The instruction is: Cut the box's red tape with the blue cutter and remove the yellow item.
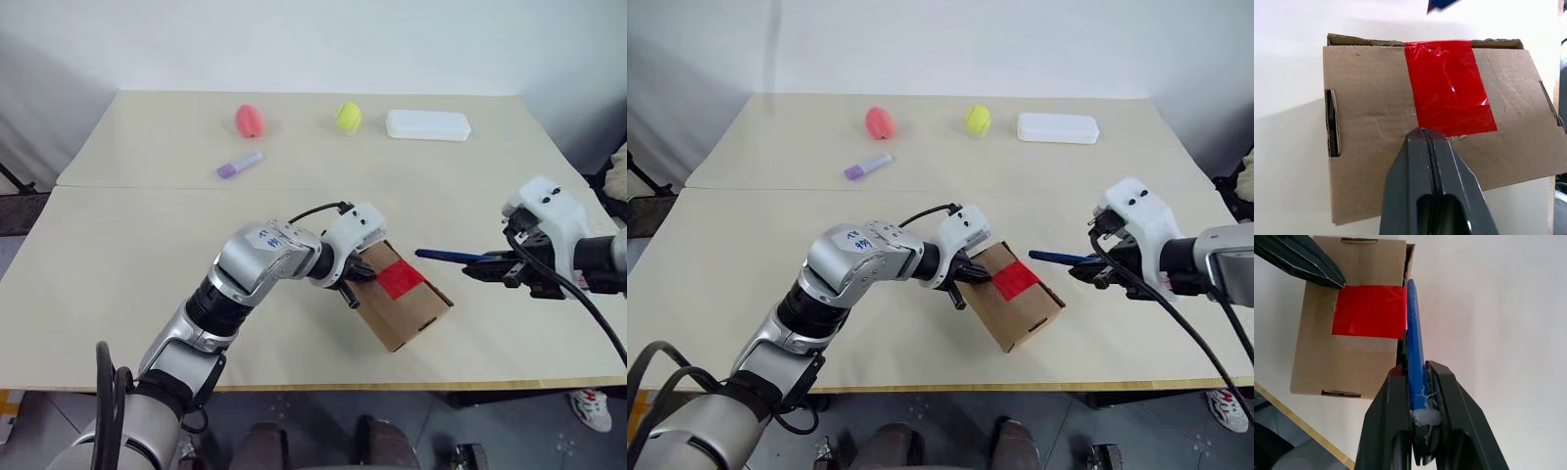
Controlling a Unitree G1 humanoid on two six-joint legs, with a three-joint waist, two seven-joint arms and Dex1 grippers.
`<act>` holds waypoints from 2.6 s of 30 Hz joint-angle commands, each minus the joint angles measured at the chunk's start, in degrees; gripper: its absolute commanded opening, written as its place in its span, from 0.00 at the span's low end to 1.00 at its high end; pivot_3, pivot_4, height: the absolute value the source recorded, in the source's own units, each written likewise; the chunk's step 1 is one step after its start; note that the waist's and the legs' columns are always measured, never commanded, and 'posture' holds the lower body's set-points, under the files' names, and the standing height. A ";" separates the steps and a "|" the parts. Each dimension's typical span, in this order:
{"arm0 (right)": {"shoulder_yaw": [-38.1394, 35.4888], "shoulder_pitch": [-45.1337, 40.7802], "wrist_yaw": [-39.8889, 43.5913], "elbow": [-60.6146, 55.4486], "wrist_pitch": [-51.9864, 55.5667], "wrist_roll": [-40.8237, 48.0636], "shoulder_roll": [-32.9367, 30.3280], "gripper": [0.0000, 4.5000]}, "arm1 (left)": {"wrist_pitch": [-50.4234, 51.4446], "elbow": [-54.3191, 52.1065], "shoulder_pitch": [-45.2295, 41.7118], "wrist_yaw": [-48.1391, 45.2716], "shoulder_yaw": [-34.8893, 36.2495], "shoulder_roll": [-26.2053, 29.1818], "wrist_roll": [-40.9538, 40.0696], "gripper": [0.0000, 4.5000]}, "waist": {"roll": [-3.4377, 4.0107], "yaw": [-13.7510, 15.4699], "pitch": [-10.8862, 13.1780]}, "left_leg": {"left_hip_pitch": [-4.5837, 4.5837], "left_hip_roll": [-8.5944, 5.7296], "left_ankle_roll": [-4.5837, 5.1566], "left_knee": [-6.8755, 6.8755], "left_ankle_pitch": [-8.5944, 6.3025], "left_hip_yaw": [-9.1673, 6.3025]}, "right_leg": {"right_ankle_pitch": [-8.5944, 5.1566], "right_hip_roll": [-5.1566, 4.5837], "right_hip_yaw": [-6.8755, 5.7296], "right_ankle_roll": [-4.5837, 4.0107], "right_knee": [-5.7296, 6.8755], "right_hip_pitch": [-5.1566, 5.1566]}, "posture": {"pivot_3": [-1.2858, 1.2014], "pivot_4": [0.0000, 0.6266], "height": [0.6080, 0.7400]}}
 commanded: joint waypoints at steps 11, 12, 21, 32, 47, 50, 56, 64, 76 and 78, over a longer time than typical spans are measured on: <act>4.04 -2.82 5.52 0.65 -1.64 -10.23 5.15 0.04 | 3.29 3.65 2.12 0.66 -3.52 -0.27 1.01 0.00 | 0.00 0.08 0.00 | -0.01 -0.01 0.00 0.00 0.00 -0.01 | 0.01 0.00 -0.02 0.01 -0.01 0.00 | 0.52 0.24 1.00; 4.26 -2.66 5.92 0.45 -1.47 -10.87 5.12 0.04 | 3.37 3.58 2.15 0.69 -3.48 -0.28 0.98 0.00 | 0.01 0.08 0.00 | -0.01 -0.01 0.00 0.00 0.00 -0.01 | 0.01 0.00 -0.03 0.02 -0.01 0.00 | 0.52 0.24 1.00; 2.98 -2.39 9.36 -1.88 1.63 -12.19 3.35 0.04 | 3.87 3.40 2.33 0.94 -3.16 -0.46 0.91 0.00 | 0.01 0.10 0.00 | -0.01 -0.01 0.00 0.00 0.00 -0.03 | 0.01 0.00 -0.04 0.02 -0.02 0.00 | 0.52 0.24 1.00; 0.89 0.17 12.71 -4.48 5.27 -12.79 0.03 0.04 | 3.66 3.79 2.37 1.15 -3.06 -0.87 1.15 0.00 | 0.02 0.39 0.01 | -0.09 -0.01 0.02 -0.01 -0.03 -0.14 | 0.01 0.00 -0.15 0.02 -0.21 0.07 | 0.52 0.24 1.00; -2.27 4.50 14.30 -6.85 7.48 -13.19 -0.78 0.04 | 3.92 3.33 2.75 1.27 -2.76 -0.88 1.11 0.00 | 0.02 0.75 0.00 | -0.08 -0.02 0.02 -0.02 -0.10 -0.19 | 0.01 0.00 -0.22 0.02 -0.31 0.14 | 0.52 0.24 1.00; -3.96 6.20 15.19 -7.58 7.76 -12.75 -2.19 0.04 | 4.15 2.93 3.00 1.33 -2.71 -0.78 1.05 0.00 | 0.04 0.77 0.01 | -0.08 -0.02 0.02 -0.03 -0.10 -0.19 | 0.01 0.00 -0.22 0.02 -0.31 0.15 | 0.52 0.24 1.00; -7.00 9.54 16.69 -8.88 7.76 -10.80 -4.94 0.04 | 4.22 2.70 3.17 1.36 -2.75 -0.73 1.01 0.00 | 0.04 0.75 0.01 | -0.07 -0.02 0.01 -0.04 -0.11 -0.19 | 0.01 0.00 -0.24 0.02 -0.32 0.15 | 0.52 0.24 1.00; -7.21 9.32 14.85 -9.35 7.67 -10.26 -2.50 0.04 | 3.81 2.77 2.92 1.07 -3.21 -0.96 0.89 0.00 | 0.06 0.66 0.02 | -0.06 -0.02 0.01 -0.04 -0.11 -0.19 | 0.01 0.00 -0.23 0.02 -0.32 0.15 | 0.52 0.24 1.00; 2.39 -1.73 11.16 -4.79 5.73 -17.64 7.66 0.04 | 3.67 2.79 2.92 0.94 -3.32 -1.22 0.74 0.00 | 0.09 0.32 0.01 | -0.05 -0.02 0.01 -0.03 -0.11 -0.20 | 0.02 0.00 -0.24 0.03 -0.31 0.17 | 0.52 0.24 1.00; 3.60 -2.30 11.17 -4.41 5.15 -18.90 8.95 0.04 | 3.63 2.84 2.88 0.99 -3.26 -1.31 0.78 0.00 | 0.09 0.22 0.01 | -0.05 -0.02 0.01 -0.02 -0.11 -0.19 | 0.02 0.00 -0.24 0.03 -0.31 0.19 | 0.52 0.24 1.00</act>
